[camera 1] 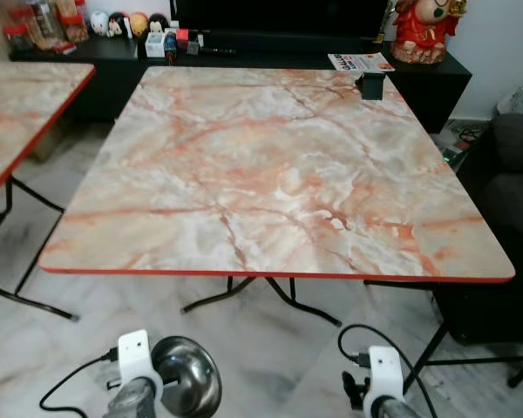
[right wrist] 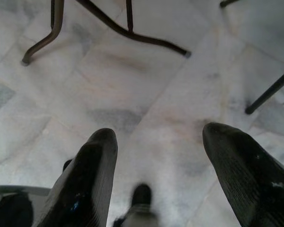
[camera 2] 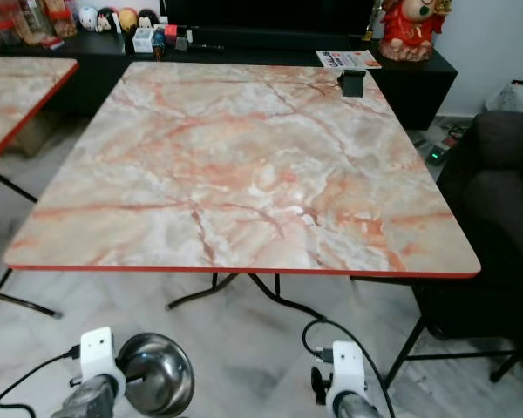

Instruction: Setting the table

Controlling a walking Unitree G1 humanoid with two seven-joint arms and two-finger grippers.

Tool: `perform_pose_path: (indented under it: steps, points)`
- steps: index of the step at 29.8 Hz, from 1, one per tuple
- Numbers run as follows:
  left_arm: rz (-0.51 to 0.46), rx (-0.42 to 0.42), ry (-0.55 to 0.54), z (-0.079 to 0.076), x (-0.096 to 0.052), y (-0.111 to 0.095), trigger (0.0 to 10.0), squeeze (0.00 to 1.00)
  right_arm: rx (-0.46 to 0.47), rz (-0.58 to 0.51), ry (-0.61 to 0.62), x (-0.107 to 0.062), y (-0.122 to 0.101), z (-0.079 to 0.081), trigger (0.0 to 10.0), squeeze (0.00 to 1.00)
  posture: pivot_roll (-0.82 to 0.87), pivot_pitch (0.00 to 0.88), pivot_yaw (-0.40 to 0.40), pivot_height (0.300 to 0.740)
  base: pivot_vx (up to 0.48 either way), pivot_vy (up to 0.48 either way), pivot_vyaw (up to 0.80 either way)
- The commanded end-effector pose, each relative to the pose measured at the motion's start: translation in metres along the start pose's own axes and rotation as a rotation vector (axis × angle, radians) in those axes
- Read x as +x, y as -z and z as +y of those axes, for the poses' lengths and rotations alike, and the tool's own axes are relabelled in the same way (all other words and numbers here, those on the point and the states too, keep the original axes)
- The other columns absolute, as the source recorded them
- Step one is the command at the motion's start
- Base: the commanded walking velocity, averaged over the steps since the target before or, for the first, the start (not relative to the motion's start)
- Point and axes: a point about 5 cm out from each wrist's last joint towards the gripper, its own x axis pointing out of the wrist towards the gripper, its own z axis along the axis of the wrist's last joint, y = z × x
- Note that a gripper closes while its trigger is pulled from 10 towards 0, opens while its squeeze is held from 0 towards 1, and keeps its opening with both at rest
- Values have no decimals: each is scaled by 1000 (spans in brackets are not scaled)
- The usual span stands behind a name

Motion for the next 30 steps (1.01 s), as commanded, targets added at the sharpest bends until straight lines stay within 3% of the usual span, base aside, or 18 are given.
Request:
perform_pose_path:
  steps: [1,17,18,19,21,24,27,30]
  points:
    - [-6,-3,25,-9,0,-1,10000,0,7,27,33,-3,9,-12,10000,0,53,115,-33,740,307,-364,0]
    - [-6,-3,26,-9,0,-1,10000,0,7,26,33,-3,9,-12,10000,0,53,115,-33,740,308,-363,0]
    - [-5,23,1,-2,0,1,10000,0,4,27,34,-4,9,-13,10000,0,54,115,-40,740,0,0,0]
    - [-9,59,-96,19,-2,3,10000,0,-1,30,35,-4,10,-14,10000,0,54,114,-43,740,0,0,0]
    - [-11,61,-110,21,-2,3,10000,0,-1,30,35,-4,10,-14,10000,0,54,114,-43,740,0,0,0]
    - [-33,56,-206,37,-3,0,10000,0,-2,30,35,-4,10,-14,10000,0,56,115,-46,740,0,0,0]
    - [-41,2,-297,56,-6,-1,10000,0,-7,30,33,-4,8,-14,10000,0,75,116,-51,740,0,0,0]
    - [-27,-29,-311,63,-7,2,10000,0,-10,32,30,-3,8,-14,10000,0,83,115,-54,740,0,0,0]
